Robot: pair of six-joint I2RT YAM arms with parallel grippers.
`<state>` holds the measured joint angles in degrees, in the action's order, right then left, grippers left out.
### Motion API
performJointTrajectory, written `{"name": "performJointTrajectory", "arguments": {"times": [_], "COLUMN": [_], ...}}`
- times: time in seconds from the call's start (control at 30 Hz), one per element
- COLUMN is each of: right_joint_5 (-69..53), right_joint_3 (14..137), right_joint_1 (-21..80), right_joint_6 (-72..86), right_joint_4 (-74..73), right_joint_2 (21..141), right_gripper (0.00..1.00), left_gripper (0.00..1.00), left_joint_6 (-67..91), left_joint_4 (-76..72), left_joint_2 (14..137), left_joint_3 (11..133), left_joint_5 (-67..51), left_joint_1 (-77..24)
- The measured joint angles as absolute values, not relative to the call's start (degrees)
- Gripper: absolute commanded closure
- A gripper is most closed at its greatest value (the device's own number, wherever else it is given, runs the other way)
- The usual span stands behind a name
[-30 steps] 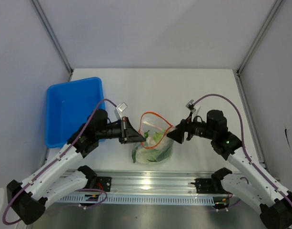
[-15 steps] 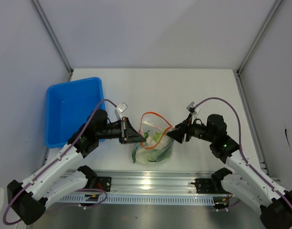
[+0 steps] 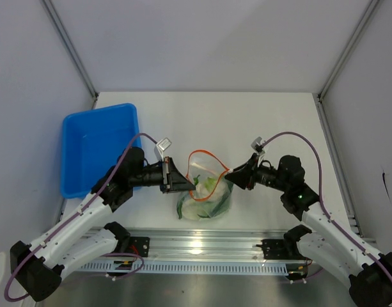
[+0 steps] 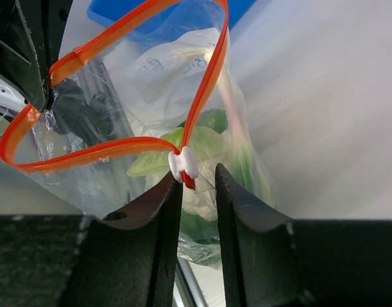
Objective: Place the food in the zip-top bag and seal the zipper
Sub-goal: Zip the zipper food storage bag at the center of the board.
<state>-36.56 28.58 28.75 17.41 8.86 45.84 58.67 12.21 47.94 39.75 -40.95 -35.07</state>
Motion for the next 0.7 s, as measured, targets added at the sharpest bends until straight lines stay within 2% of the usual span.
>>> {"name": "performJointTrajectory", "arguments": {"times": [0.33,0.5,0.6,0.7], "right_joint_5": [-37.6,-37.58,-37.39,-37.15], "right_joint_3": [27.22,27.11,27.09,27.07], "right_joint_1": [28.86,29.34,29.91,30.17], "right_joint_6": [18.24,18.41,18.37,18.31], "right_joint_4": [12.16,12.19,11.84,11.35], "right_joint_2": [48.23,48.69,48.38,47.68], "right_gripper": [0.82,0.68,0.64,0.66], "left_gripper": [0.99,0.99,0.99,0.99], "left_joint_6": [59.11,59.11,59.11,59.11], "left_joint_4": [11.7,11.7,11.7,11.7], "left_joint_2": [47.97,47.97,47.97,47.97], "left_joint_3": [39.09,39.09,39.09,39.09], "left_joint_5": [-41.21,-41.28,-41.36,-41.52], "left_joint_1": [-34.65,-34.24,-34.11,-33.98]}}
